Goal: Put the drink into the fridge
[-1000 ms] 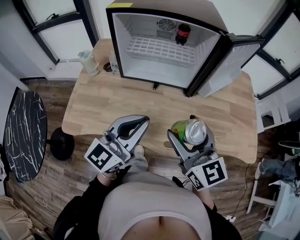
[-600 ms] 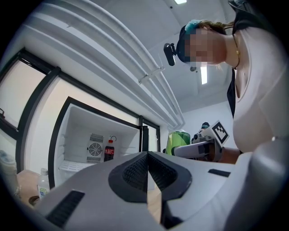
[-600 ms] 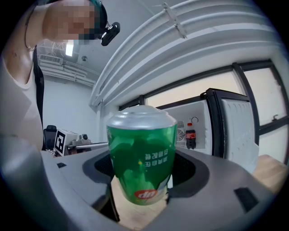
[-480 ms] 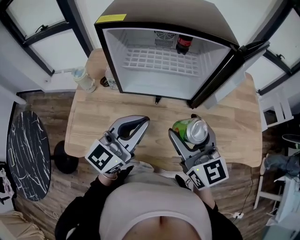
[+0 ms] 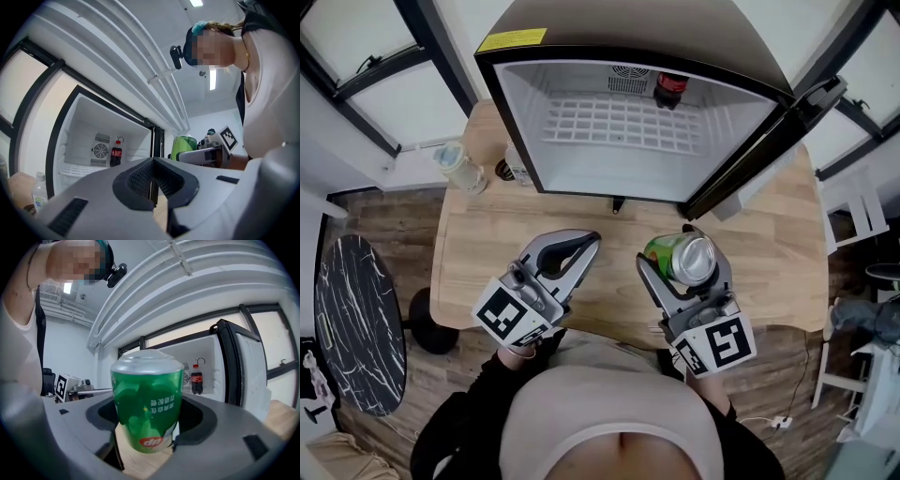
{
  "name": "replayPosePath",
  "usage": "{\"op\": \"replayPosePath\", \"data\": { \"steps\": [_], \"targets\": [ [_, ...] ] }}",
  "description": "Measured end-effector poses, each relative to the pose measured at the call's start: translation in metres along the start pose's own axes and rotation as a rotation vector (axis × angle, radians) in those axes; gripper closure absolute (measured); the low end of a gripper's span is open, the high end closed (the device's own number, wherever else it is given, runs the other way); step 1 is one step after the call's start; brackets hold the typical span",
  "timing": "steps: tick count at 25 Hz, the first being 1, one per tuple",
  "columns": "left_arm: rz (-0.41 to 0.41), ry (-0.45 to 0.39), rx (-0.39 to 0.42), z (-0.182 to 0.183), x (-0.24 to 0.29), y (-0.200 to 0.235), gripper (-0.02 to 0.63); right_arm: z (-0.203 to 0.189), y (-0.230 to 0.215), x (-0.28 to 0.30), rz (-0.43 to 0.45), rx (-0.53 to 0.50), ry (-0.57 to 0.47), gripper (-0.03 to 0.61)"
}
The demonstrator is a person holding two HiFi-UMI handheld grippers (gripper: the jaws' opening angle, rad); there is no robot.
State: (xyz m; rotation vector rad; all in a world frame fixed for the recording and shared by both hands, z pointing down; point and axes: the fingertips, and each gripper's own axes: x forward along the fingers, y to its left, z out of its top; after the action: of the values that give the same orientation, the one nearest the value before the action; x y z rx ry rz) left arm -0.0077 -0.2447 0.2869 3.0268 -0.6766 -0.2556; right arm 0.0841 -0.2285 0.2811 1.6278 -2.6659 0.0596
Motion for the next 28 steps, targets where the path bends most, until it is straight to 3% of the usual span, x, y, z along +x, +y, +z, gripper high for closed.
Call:
{"op": "replayPosePath", "data": {
  "steps": [14, 28],
  "targets": [
    [0.024, 0.009, -0.062, -0.023, 0.006, 0.005, 0.606, -0.027, -0.017, 0.023, 0.033, -0.006, 0.06, 0.229],
    [0.049, 0.092, -0.108, -0.054, -0.006, 0.011, 0.606, -0.081, -0.044, 0.067, 0.021, -0.01, 0.111, 0.229]
  ]
}}
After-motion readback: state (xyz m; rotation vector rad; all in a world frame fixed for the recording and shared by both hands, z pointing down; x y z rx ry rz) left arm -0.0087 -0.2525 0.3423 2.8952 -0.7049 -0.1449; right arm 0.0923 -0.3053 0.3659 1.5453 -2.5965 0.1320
